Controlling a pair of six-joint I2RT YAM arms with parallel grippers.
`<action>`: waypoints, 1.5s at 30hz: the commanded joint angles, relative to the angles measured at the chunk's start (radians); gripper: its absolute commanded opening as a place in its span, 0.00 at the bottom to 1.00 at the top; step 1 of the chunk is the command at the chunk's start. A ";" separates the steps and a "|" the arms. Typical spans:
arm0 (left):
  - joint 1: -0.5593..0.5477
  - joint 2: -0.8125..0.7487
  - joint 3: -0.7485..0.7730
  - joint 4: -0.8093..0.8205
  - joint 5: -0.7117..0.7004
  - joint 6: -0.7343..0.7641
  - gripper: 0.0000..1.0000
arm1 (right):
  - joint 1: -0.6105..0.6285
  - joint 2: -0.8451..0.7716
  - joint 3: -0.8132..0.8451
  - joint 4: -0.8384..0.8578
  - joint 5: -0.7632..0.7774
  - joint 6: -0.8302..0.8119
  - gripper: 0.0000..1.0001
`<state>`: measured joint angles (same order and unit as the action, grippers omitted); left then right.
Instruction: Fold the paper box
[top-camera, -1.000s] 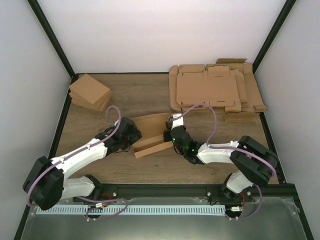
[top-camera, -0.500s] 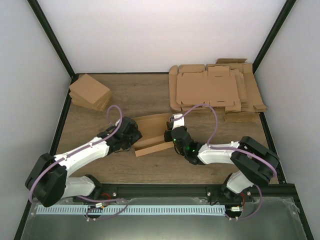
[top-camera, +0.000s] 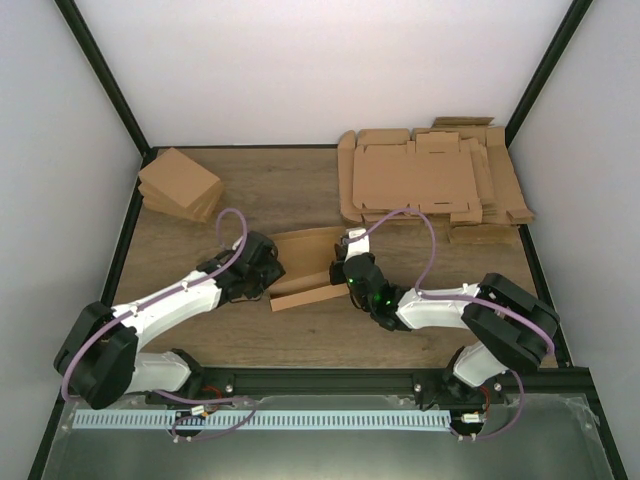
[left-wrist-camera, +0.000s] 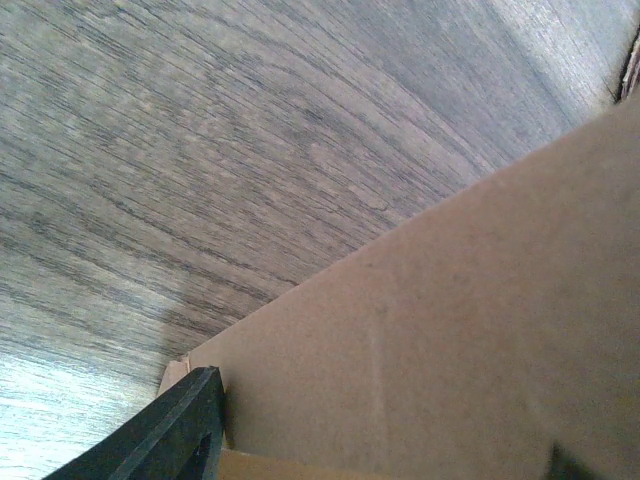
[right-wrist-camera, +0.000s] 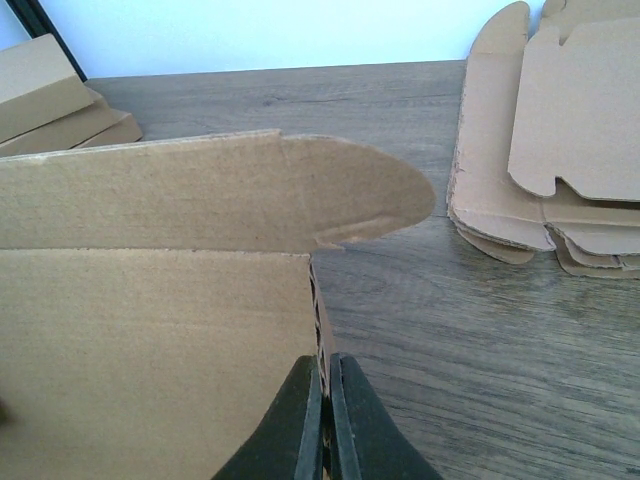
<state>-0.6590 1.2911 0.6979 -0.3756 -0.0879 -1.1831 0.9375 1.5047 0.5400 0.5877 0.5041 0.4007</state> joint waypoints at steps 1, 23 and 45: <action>-0.021 0.010 0.033 0.072 0.134 -0.003 0.57 | 0.032 0.019 -0.028 -0.073 -0.090 -0.008 0.01; -0.016 -0.253 0.349 -0.452 -0.142 0.602 1.00 | 0.032 0.021 -0.018 -0.103 -0.051 -0.025 0.01; 0.008 0.111 0.626 -0.367 0.119 1.293 0.98 | 0.032 -0.021 -0.078 -0.058 -0.102 -0.095 0.01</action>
<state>-0.6540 1.3724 1.2903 -0.7612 -0.0349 0.0170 0.9470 1.4788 0.4976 0.6331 0.4438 0.3298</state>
